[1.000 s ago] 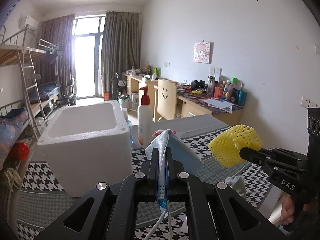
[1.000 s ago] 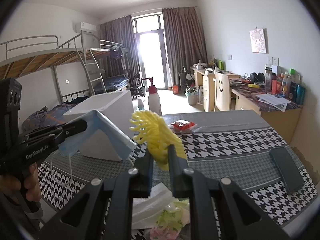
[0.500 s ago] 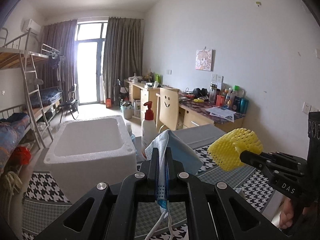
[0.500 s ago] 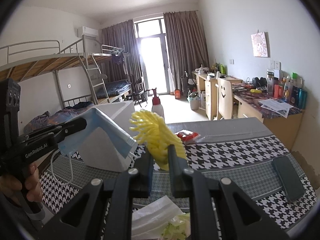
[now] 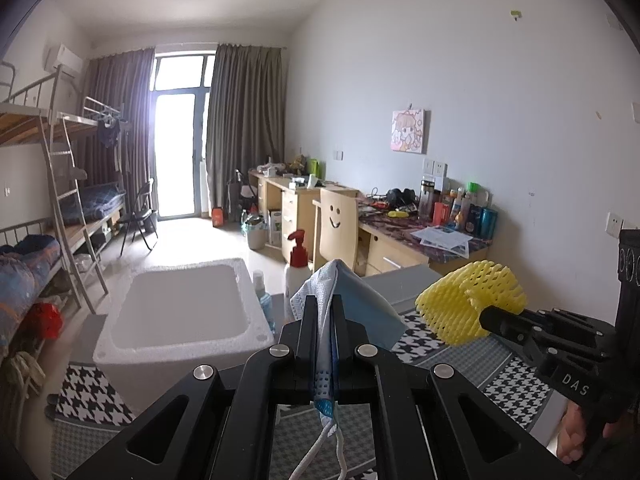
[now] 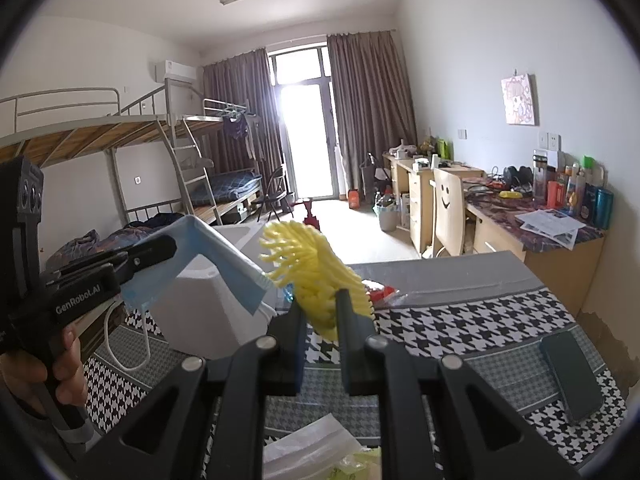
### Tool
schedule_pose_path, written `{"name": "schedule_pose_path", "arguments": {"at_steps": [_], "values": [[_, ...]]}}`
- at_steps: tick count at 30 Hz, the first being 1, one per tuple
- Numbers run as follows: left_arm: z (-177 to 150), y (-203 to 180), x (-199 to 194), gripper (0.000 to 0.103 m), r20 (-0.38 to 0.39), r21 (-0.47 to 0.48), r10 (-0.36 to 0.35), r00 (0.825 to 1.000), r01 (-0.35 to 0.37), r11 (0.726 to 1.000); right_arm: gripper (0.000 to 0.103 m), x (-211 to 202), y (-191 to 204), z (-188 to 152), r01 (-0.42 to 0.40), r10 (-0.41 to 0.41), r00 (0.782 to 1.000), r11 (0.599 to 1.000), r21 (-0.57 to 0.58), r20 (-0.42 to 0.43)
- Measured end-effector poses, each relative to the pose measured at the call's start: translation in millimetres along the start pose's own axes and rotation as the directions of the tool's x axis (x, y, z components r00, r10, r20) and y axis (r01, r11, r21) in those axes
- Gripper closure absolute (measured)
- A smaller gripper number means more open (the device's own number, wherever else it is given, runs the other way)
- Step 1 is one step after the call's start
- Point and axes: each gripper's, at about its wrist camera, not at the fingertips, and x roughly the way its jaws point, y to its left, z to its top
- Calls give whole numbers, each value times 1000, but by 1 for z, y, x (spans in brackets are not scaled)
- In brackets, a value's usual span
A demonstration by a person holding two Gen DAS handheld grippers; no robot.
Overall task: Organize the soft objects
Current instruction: 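Lift the mask and sponge and carry both toward the white foam box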
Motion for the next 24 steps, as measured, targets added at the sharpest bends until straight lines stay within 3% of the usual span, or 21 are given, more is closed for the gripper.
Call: {"name": "schedule_pose_path", "arguments": {"at_steps": [24], "values": [[37, 17, 4, 98, 65, 6, 84, 994, -85, 996, 86, 16, 13, 36, -22, 24, 999, 998, -58, 48]]}}
